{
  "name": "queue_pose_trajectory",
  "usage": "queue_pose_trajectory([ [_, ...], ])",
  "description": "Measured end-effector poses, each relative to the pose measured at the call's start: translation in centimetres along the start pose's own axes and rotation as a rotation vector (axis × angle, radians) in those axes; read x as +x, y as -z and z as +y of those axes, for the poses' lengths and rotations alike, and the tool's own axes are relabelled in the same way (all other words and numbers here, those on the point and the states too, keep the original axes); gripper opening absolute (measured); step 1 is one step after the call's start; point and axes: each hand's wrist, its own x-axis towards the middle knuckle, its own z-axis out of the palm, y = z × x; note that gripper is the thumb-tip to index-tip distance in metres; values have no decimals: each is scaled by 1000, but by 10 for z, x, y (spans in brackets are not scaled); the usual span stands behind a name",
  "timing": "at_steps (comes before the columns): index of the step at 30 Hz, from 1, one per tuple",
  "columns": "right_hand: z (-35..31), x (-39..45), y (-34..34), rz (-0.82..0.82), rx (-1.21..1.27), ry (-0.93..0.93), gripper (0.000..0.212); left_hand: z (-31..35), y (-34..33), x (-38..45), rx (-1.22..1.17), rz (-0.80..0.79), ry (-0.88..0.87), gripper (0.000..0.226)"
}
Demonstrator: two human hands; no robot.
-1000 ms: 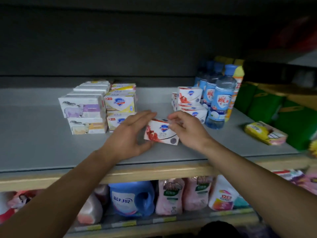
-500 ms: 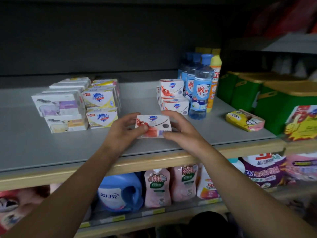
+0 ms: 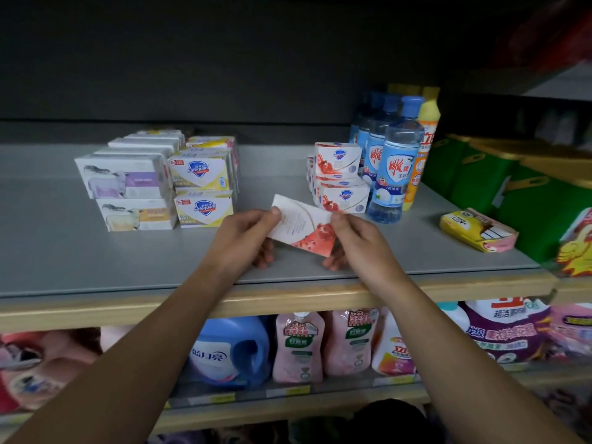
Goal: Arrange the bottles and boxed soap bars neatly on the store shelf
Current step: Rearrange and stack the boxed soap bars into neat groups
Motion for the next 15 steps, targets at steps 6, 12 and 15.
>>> queue_pose_trajectory([
  [6, -3, 5, -1, 81, -14, -121, 54, 2, -2, -4, 135, -4, 28, 47],
  [12, -5, 3, -2, 87, -21, -137, 55, 3, -2, -4, 149, -19, 18, 47],
  [15, -4, 2, -2, 63, -20, -99, 46, 1, 1, -5, 145, -13, -14, 41],
])
